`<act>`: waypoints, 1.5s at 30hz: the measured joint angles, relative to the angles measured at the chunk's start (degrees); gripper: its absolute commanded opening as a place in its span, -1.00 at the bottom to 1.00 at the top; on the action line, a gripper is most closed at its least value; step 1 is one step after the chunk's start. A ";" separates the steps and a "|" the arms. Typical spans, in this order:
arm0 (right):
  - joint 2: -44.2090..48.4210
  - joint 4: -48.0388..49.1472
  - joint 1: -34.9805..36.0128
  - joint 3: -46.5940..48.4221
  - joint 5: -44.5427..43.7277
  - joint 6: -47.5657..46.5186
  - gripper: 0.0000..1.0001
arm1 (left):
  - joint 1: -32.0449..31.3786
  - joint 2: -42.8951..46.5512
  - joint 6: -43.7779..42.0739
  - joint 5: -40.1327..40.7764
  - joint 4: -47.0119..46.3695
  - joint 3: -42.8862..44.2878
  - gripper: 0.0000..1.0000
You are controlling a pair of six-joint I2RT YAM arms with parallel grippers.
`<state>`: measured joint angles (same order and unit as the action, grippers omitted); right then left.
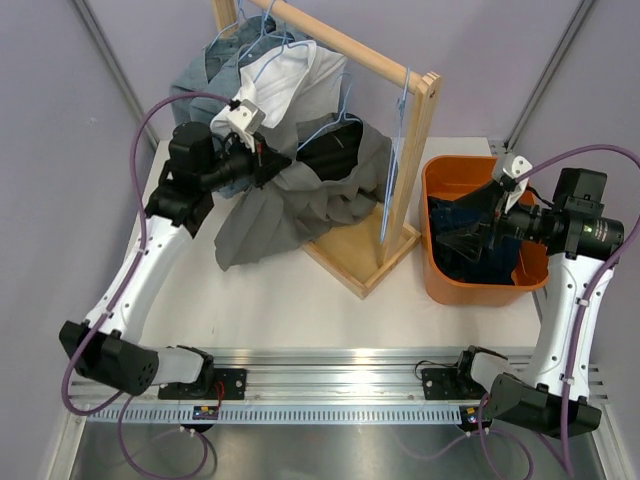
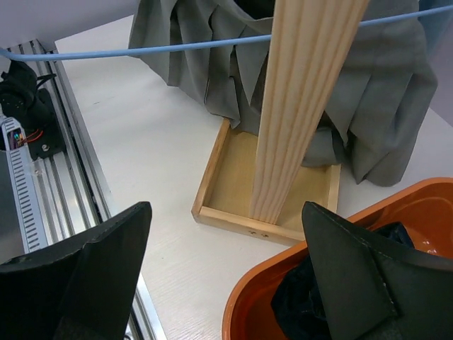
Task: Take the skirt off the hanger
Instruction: Pick up the hanger from the clothesline.
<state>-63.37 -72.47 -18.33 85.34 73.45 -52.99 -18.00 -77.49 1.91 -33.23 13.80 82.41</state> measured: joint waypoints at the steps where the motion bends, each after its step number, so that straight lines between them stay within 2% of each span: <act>1: 0.13 -0.83 0.20 0.20 0.33 -0.96 0.90 | 0.00 1.31 -0.39 0.02 0.66 -0.85 -1.00; 5: -0.02 -2.71 2.75 -0.11 -0.02 -4.96 0.88 | 0.00 8.22 -1.84 -0.04 3.93 -5.03 -1.00; 7: 0.37 -2.84 8.22 -1.73 -1.60 -7.67 0.87 | 0.00 11.56 -2.25 0.00 5.57 -7.34 -1.00; 11: 3.39 -3.48 20.31 -10.78 -7.23 -16.04 0.87 | 0.00 18.21 -2.73 0.20 9.90 -12.46 -1.00; 14: 6.88 -3.89 26.84 -17.03 -11.45 -22.49 0.90 | 0.00 23.08 -2.67 0.96 12.90 -16.26 -1.00; 20: 12.59 -1.31 43.28 -20.85 -20.98 -24.79 0.83 | 0.00 32.85 -1.90 2.69 18.29 -20.96 -1.00; 23: 11.54 3.93 50.66 -20.20 -25.05 -20.70 0.68 | 0.00 37.55 -2.75 2.60 20.70 -22.36 -1.00; 26: 7.98 12.50 57.37 -18.82 -30.64 -11.93 0.47 | 0.04 42.34 -4.50 1.68 23.91 -23.45 -1.00; 31: 1.86 27.04 64.26 -16.44 -42.71 3.89 0.34 | 0.04 47.43 -6.32 -0.11 28.70 -24.06 -1.00; 36: 1.16 38.47 70.16 -15.78 -54.80 15.21 0.24 | 0.04 48.50 -6.75 -2.89 31.26 -25.18 -1.00; 40: 1.66 46.56 75.38 -17.31 -63.73 19.26 0.22 | 0.04 48.11 -7.43 -4.79 32.81 -25.57 -1.00; 45: 1.22 50.99 78.20 -18.53 -69.37 20.39 0.21 | 0.04 47.08 -8.00 -6.58 32.94 -25.57 -1.00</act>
<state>-62.15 -21.47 59.88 66.81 4.08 -32.60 -17.96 -30.41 -6.09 -39.81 46.74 56.84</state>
